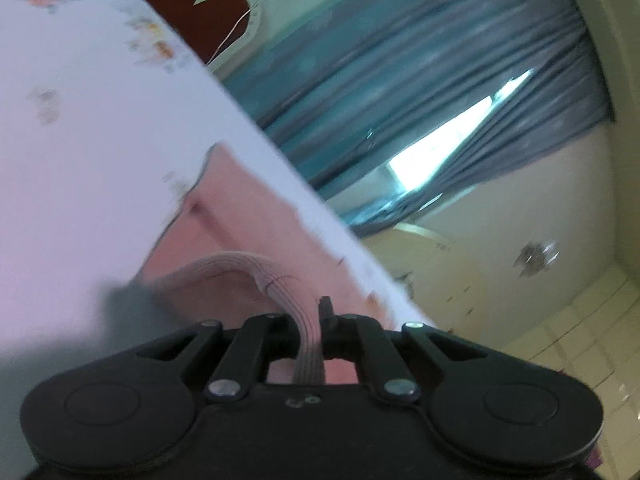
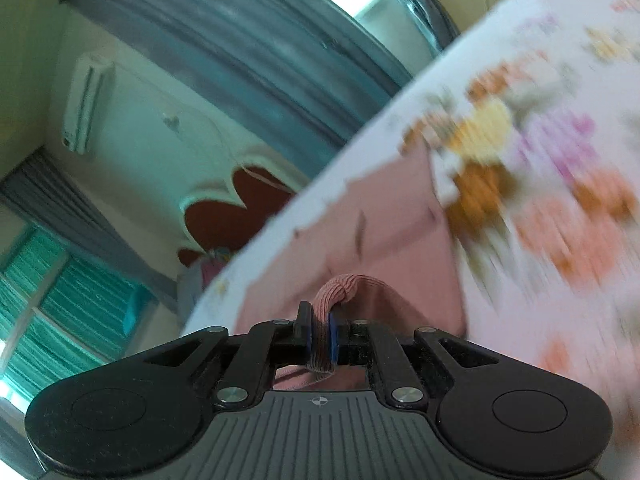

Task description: Fold small clothes

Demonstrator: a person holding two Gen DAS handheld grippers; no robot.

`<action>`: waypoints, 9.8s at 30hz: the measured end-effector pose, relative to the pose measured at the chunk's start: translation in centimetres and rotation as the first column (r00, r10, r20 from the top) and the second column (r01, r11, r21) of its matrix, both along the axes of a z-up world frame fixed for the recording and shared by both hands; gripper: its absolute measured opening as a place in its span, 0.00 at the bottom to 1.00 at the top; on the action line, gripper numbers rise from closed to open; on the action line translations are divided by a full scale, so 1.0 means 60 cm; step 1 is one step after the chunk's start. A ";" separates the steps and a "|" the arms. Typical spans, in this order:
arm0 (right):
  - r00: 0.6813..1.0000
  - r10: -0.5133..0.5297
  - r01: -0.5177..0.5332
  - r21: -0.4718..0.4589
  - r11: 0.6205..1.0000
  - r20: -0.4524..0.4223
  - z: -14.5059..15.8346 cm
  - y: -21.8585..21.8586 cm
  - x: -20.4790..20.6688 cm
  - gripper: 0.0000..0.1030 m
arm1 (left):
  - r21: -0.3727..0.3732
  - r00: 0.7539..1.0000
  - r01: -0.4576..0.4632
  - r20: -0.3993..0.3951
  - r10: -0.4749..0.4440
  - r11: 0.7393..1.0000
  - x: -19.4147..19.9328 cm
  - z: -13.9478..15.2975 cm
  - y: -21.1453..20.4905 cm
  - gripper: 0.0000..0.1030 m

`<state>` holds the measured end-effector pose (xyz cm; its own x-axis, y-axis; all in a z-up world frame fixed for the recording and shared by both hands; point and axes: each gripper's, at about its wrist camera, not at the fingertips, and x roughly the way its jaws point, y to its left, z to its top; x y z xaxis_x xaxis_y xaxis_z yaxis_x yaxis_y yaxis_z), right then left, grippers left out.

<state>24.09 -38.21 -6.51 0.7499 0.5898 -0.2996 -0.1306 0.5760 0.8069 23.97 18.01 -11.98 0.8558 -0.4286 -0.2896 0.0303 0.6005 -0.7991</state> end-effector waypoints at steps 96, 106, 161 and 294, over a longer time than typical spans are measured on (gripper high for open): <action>0.946 0.316 -0.252 -0.787 0.563 -0.077 -0.135 0.433 0.501 0.46 | 0.724 0.901 0.403 -0.208 -0.381 0.559 0.520 -0.050 -0.271 0.46; 0.974 0.222 -0.190 -0.713 0.675 -0.049 -0.093 0.397 0.524 0.46 | 0.666 0.935 0.347 -0.186 -0.303 0.660 0.528 -0.031 -0.236 0.45; 0.954 0.262 -0.280 -0.737 0.616 -0.144 -0.127 0.376 0.266 0.31 | 0.794 0.931 0.350 -0.237 -0.278 0.497 0.278 -0.069 -0.319 0.82; 0.991 0.027 -0.054 -0.213 0.976 -0.131 -0.110 0.197 0.380 0.00 | 0.539 0.994 0.110 -0.056 -0.095 0.835 0.341 0.116 -0.309 0.08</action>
